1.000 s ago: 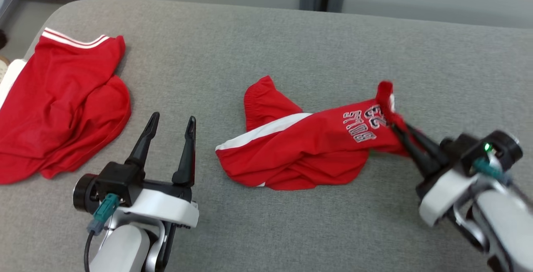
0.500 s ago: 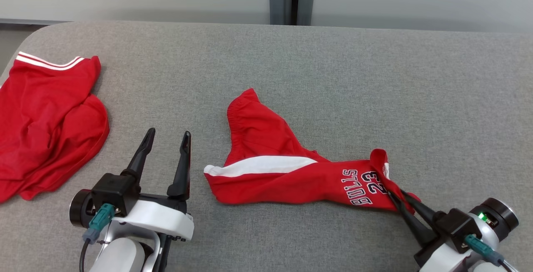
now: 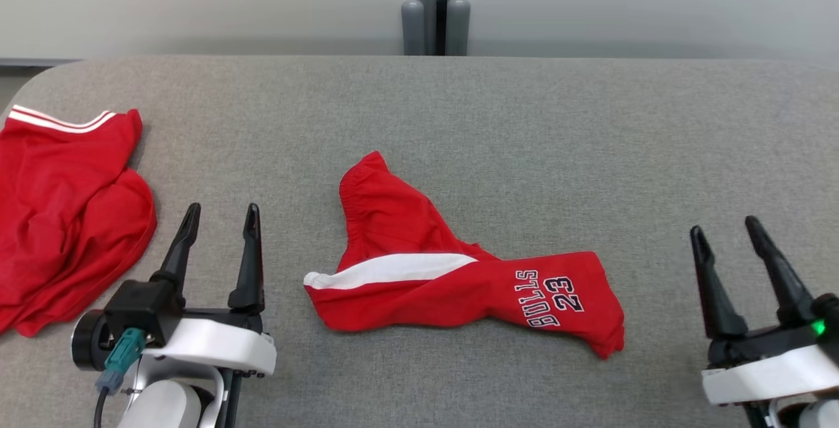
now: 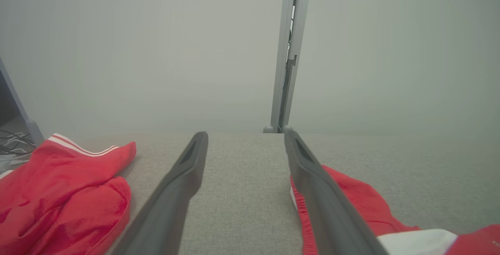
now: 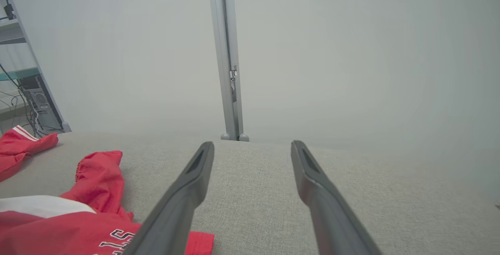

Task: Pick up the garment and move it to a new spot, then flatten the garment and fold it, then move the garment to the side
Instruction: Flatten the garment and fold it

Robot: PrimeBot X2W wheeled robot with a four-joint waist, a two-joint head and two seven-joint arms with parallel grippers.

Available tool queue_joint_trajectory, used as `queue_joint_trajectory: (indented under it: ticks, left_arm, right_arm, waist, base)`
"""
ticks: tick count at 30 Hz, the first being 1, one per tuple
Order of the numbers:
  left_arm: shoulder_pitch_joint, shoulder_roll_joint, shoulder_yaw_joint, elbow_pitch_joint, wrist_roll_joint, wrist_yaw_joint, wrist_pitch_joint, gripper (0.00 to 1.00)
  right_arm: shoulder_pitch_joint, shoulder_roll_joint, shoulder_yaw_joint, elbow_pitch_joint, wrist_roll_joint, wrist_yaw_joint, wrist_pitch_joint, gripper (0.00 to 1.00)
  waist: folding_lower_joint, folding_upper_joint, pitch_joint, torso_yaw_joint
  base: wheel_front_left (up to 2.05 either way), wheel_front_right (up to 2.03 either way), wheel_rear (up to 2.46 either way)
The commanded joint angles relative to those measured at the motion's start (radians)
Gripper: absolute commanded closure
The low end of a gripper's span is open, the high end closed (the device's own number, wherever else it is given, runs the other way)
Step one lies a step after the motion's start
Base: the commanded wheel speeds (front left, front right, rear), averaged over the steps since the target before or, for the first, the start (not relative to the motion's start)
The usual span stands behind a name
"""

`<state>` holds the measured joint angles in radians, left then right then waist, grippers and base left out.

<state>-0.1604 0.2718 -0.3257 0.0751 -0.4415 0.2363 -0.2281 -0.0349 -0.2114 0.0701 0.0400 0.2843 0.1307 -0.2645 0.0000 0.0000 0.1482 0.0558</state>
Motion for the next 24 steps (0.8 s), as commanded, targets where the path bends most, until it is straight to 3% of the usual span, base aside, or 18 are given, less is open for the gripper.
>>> queue_joint_trajectory:
  ticks: [1, 13, 24]
  left_arm:
    - [0.015, 0.012, 0.009, -0.006, -0.001, 0.009, -0.003, 0.00]
    - [0.069, 0.043, 0.017, -0.041, 0.004, 0.002, -0.018, 0.00]
    - [0.094, 0.062, 0.051, 0.014, 0.004, -0.003, -0.029, 0.00]
  right_arm:
    - [-0.009, 0.006, -0.023, -0.014, -0.006, 0.000, -0.003, 0.00]
    - [0.027, 0.058, -0.070, -0.083, -0.024, 0.000, 0.138, 0.00]
    - [0.089, 0.095, -0.065, -0.084, -0.026, 0.000, 0.194, 0.00]
  waist:
    - [0.0000, 0.0000, -0.013, -0.010]
    - [0.0000, 0.0000, -0.086, -0.027]
    - [0.0000, 0.0000, -0.116, -0.039]
  base:
    - [0.00, 0.00, 0.00]
    - [0.00, 0.00, 0.00]
    - [0.00, 0.00, 0.00]
